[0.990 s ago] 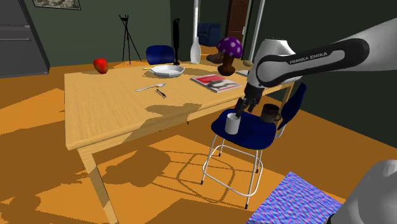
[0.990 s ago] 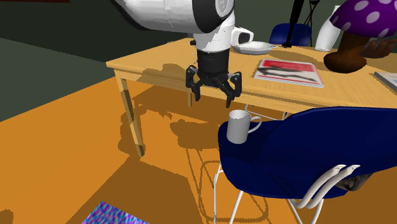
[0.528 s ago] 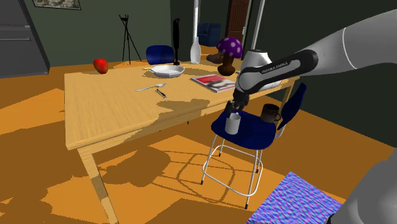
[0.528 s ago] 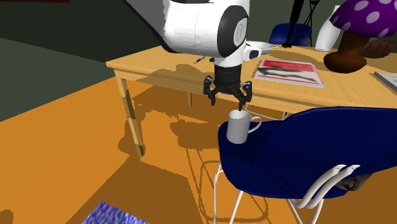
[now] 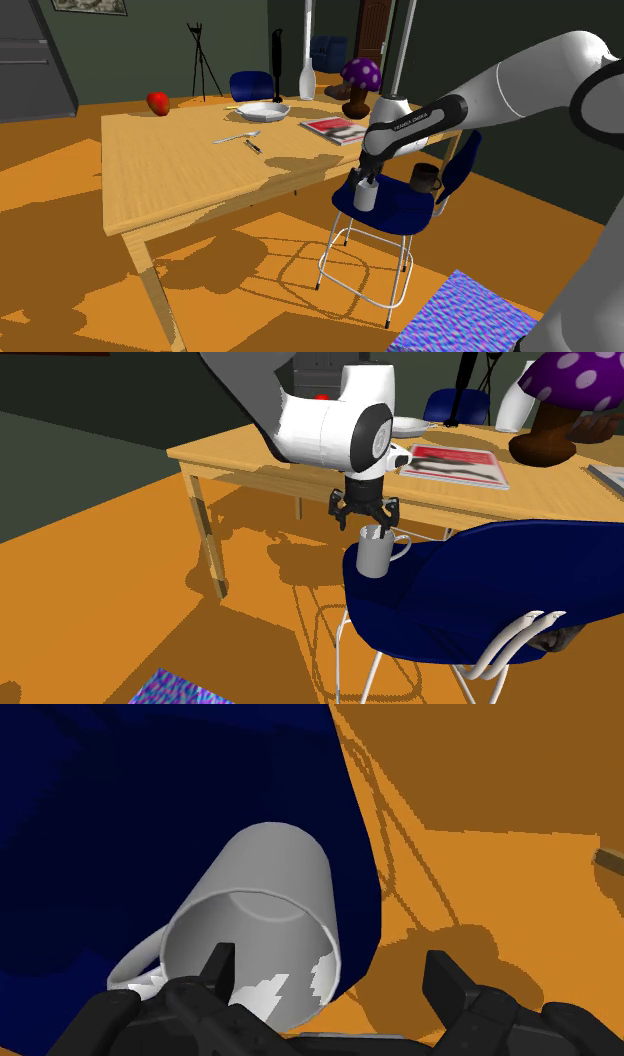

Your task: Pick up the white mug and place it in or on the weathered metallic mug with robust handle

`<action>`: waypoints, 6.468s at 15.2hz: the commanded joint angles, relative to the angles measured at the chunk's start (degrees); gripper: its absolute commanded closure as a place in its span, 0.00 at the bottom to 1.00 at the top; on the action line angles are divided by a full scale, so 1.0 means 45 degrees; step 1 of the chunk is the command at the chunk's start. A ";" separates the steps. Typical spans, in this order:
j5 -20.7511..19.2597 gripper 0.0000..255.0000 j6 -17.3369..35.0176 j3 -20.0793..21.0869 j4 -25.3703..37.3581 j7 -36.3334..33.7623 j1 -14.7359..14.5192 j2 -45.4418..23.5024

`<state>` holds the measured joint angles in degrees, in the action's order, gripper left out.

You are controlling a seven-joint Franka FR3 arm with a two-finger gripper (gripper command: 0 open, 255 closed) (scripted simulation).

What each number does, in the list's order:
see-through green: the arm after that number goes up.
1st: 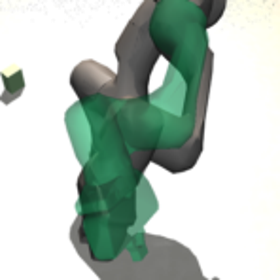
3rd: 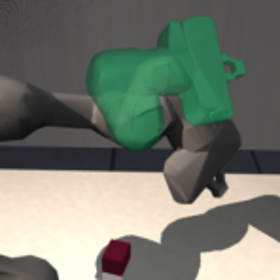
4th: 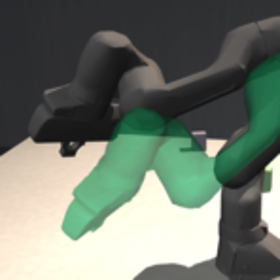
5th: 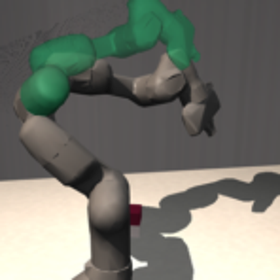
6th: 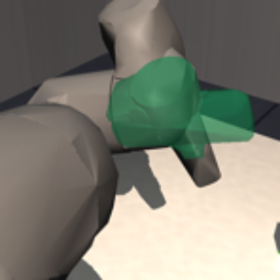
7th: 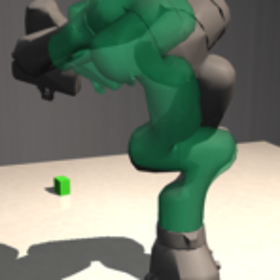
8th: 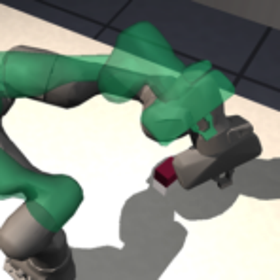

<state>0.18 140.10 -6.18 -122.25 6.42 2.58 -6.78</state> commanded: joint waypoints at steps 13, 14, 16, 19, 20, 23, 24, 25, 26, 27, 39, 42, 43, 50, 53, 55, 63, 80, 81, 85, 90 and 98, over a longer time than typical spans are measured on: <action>0.0052 1.00 0.0369 0.0013 -0.0004 0.0022 0.0005 -0.0361; 0.0052 1.00 0.0369 0.0013 -0.0004 0.0022 0.0005 -0.0361; 0.0052 1.00 0.0369 0.0013 -0.0004 0.0022 0.0005 -0.0361; 0.0052 1.00 0.0369 0.0013 -0.0005 0.0022 0.0005 -0.0360; 0.0036 1.00 0.0211 0.0009 0.0055 0.0012 0.0002 -0.0261; -0.0009 1.00 -0.0267 0.0001 0.0256 -0.0015 -0.0007 0.0018; -0.0023 1.00 -0.0427 -0.0001 0.0328 -0.0023 -0.0009 0.0106; -0.0036 1.00 -0.0587 -0.0002 0.0403 -0.0031 -0.0011 0.0192; -0.0049 1.00 -0.0748 -0.0004 0.0480 -0.0038 -0.0014 0.0276; -0.0061 1.00 -0.0909 -0.0005 0.0560 -0.0045 -0.0016 0.0357; -0.0165 1.00 -0.2865 -0.0006 0.1738 -0.0102 -0.0034 0.1139; -0.0181 1.00 -0.3359 -0.0004 0.2095 -0.0108 -0.0037 0.1277; -0.0185 1.00 -0.3525 -0.0003 0.2220 -0.0110 -0.0038 0.1318; -0.0205 1.00 -0.4690 0.0002 0.3175 -0.0115 -0.0044 0.1530; -0.0147 1.00 -0.4971 -0.0144 0.3407 0.0202 0.0101 0.1582; -0.0022 1.00 -0.5054 -0.0441 0.3480 0.0837 0.0391 0.1594; 0.0588 1.00 -0.5567 -0.1626 0.4386 0.3405 0.1581 0.1137; 0.2767 1.00 -0.7691 -0.3396 0.9390 0.8329 0.4718 -0.2360; 0.2765 1.00 -0.7510 -0.3390 0.9186 0.8347 0.4700 -0.2336; 0.2776 1.00 -0.6806 -0.3369 0.8425 0.8426 0.4636 -0.2281; 0.2830 1.00 -0.5964 -0.3338 0.7584 0.8539 0.4582 -0.2290; 0.3001 1.00 -0.4688 -0.3270 0.6455 0.8759 0.4546 -0.2465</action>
<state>13.55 118.18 -20.94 -92.51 45.66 23.05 -17.74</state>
